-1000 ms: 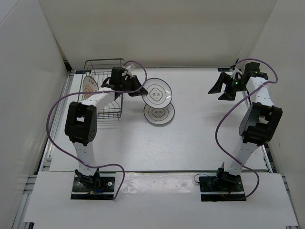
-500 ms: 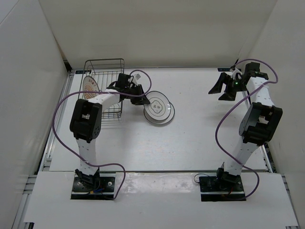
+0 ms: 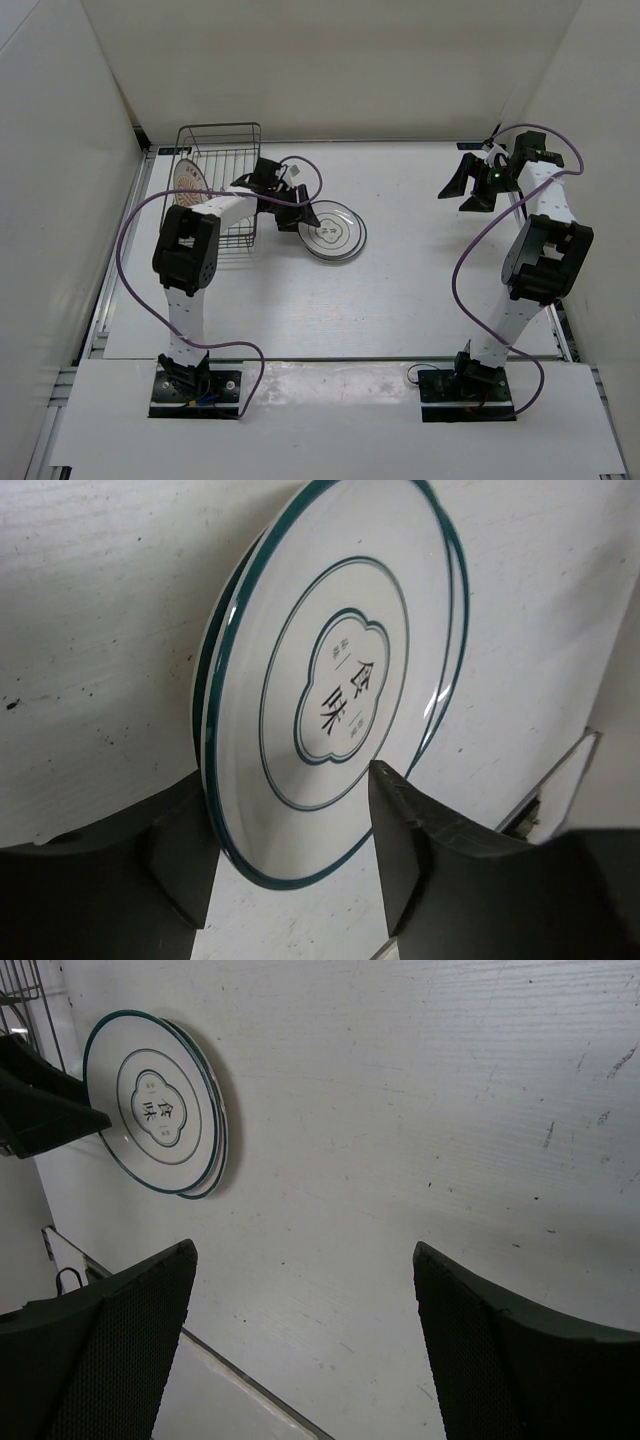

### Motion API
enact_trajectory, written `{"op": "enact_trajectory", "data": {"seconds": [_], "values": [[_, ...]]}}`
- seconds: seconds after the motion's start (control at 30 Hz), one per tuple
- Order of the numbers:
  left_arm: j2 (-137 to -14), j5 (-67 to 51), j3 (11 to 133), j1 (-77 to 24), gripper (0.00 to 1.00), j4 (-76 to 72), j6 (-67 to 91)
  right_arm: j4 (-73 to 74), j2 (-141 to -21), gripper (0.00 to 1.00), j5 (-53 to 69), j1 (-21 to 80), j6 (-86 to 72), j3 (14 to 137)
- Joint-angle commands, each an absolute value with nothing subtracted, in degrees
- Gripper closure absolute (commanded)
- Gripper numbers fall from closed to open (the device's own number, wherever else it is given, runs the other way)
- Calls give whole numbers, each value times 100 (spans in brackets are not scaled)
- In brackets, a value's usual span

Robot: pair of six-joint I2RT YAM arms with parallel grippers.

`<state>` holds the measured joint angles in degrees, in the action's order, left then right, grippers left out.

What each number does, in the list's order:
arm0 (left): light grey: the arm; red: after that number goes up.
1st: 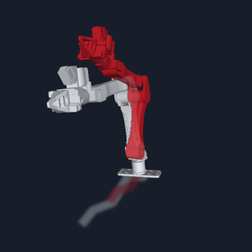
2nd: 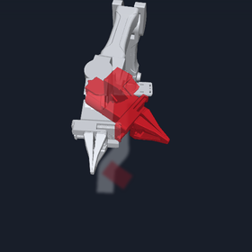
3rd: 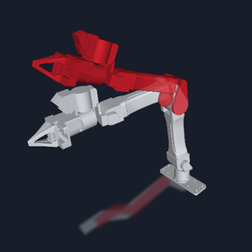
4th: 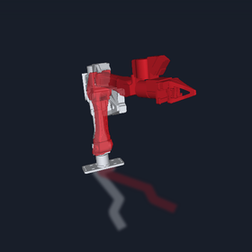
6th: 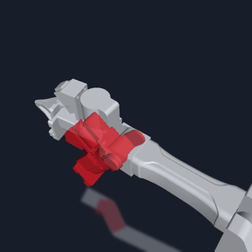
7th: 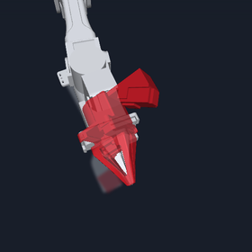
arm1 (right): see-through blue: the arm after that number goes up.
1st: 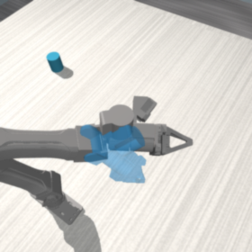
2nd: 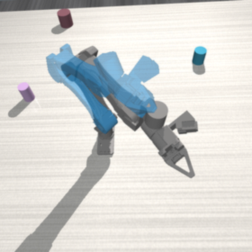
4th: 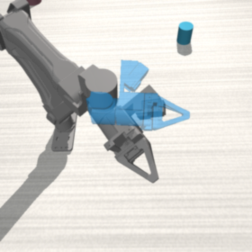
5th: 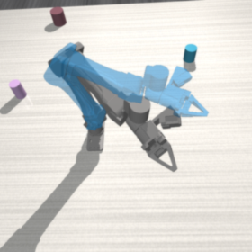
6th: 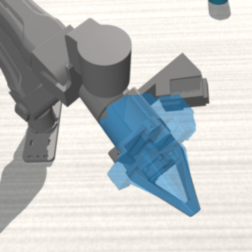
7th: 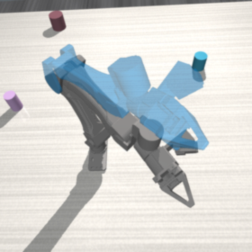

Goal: Unload the plates from the dish rack

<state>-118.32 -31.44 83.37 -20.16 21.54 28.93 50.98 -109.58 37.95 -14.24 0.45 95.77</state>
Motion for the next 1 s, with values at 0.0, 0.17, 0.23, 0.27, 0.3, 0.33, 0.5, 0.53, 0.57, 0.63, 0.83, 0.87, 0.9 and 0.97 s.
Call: {"op": "enact_trajectory", "data": {"seconds": [0.0, 0.17, 0.23, 0.27, 0.3, 0.33, 0.5, 0.53, 0.57, 0.63, 0.83, 0.87, 0.9, 0.97], "values": [[-11707, -2840, 8631, -2100, 32, 2609, 2567, 5212, -10960, 10, 3964, -1459, 97, 9765], [-11742, -2304, 8780, -2153, 20, 3110, 2330, 5247, -11004, 10, 3955, -1459, 88, 9852], [-11803, -1997, 9034, -2258, 17, 3443, 2111, 5256, -11013, 10, 3946, -1459, 106, 9870], [-11830, -1804, 9096, -2311, 17, 3506, 2040, 5256, -11030, 10, 3946, -1450, 123, 9879], [-11865, -1706, 9271, -2346, 12, 3733, 1969, 5273, -11030, 10, 3946, -1459, 123, 9870], [-11900, -1514, 9316, -2390, 12, 3796, 1890, 5273, -11022, 10, 3929, -1450, 123, 9870], [-11927, -1046, 9483, -2513, 9, 4043, 1785, 5291, -11039, 10, 3929, -1459, 114, 9835], [-11944, -968, 9475, -2522, 9, 3956, 1784, 5317, -11039, 10, 3920, -1468, 132, 9835], [-11953, -941, 9466, -2540, 8, 4042, 1767, 5309, -11030, 10, 3920, -1450, 141, 9835], [-11953, -932, 9492, -2549, 7, 4025, 1740, 5335, -11022, 10, 3911, -1450, 167, 9826], [-12076, -940, 9703, -2645, 6, 4034, 1653, 5326, -11030, 10, 3894, -1476, 193, 9826], [-12102, -967, 9712, -2689, 6, 4034, 1618, 5317, -11030, 10, 3885, -1477, 193, 9817], [-12120, -984, 9782, -2707, 6, 4034, 1600, 5335, -11039, 10, 3893, -1477, 193, 9817], [-12182, -1002, 9817, -2759, 6, 4069, 1538, 5335, -11048, 10, 3885, -1477, 185, 9826]]}}
